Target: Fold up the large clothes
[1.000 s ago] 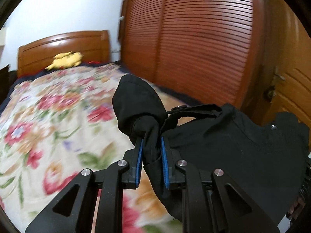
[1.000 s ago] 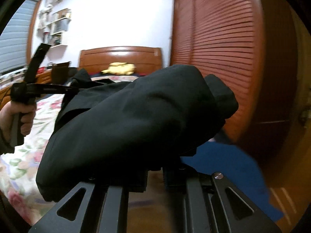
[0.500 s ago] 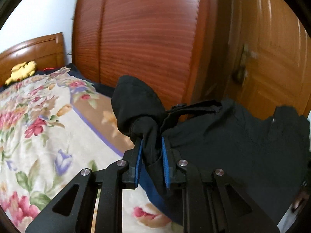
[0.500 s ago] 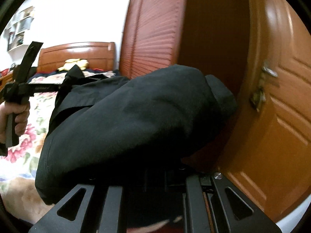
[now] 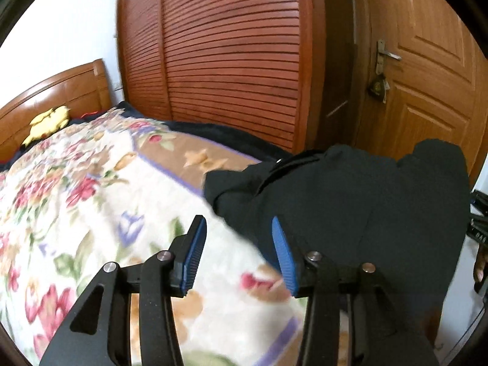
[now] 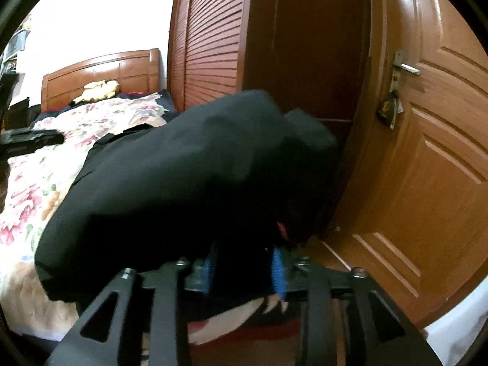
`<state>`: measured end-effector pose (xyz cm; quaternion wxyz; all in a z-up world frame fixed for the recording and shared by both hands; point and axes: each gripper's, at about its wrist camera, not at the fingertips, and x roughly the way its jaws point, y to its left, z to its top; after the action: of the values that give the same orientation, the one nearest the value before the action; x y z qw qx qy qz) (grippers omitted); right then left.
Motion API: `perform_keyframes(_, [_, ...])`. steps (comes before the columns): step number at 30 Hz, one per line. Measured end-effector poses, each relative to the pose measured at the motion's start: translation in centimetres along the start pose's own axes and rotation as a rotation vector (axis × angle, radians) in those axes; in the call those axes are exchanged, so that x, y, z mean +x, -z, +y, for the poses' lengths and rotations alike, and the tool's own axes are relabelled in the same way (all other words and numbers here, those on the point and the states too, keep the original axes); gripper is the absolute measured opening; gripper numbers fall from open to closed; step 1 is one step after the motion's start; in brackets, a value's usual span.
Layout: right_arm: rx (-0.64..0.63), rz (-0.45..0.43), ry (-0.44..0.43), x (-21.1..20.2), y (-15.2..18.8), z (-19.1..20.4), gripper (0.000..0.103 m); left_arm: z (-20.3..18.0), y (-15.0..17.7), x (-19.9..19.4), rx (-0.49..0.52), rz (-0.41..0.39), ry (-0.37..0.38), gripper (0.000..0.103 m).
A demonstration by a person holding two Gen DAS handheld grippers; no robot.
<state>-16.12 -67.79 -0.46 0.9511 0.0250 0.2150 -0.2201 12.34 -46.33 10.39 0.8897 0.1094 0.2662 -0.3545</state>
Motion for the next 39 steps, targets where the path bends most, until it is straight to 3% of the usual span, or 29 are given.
perform_keyframes(2, [0.0, -0.021, 0.005, -1.0, 0.6, 1.1, 0.053, 0.7, 1.0, -1.0, -0.003, 0.008, -0.007, 0.046])
perform_keyframes(7, [-0.039, -0.088, 0.028, -5.0, 1.2, 1.5, 0.053, 2.2, 3.0, -2.8, -0.018, 0.03, -0.009, 0.047])
perform_keyframes(9, [-0.043, -0.119, 0.03, -6.5, 0.8, 1.9, 0.053, 2.7, 3.7, -3.7, -0.031, 0.022, 0.006, 0.086])
perform_keyframes(10, [-0.044, -0.126, 0.021, -7.0, 0.7, 2.2, 0.053, 3.0, 4.1, -4.3, -0.04, 0.007, 0.018, 0.088])
perform_keyframes(18, [-0.063, -0.149, -0.064, -6.7, -0.4, 6.4, 0.053, 3.6, 7.6, -7.0, -0.013, 0.012, 0.05, 0.088])
perform_keyframes(25, [-0.059, -0.006, -0.03, -0.9, -0.4, 5.9, 0.053, 5.5, 11.1, -8.9, -0.019, 0.007, 0.008, 0.088])
perform_keyframes(31, [0.03, 0.092, -0.063, 2.0, 0.3, 3.1, 0.053, 7.7, 13.4, -10.4, -0.042, 0.007, -0.019, 0.088])
perform_keyframes(37, [-0.011, 0.039, 0.022, 0.1, -1.2, 4.9, 0.053, 10.1, 15.7, -12.3, -0.077, 0.004, -0.039, 0.088])
perform_keyframes(39, [-0.028, 0.012, -0.01, -1.0, -1.8, 6.2, 0.053, 11.0, 16.5, -13.0, -0.085, 0.003, -0.053, 0.088])
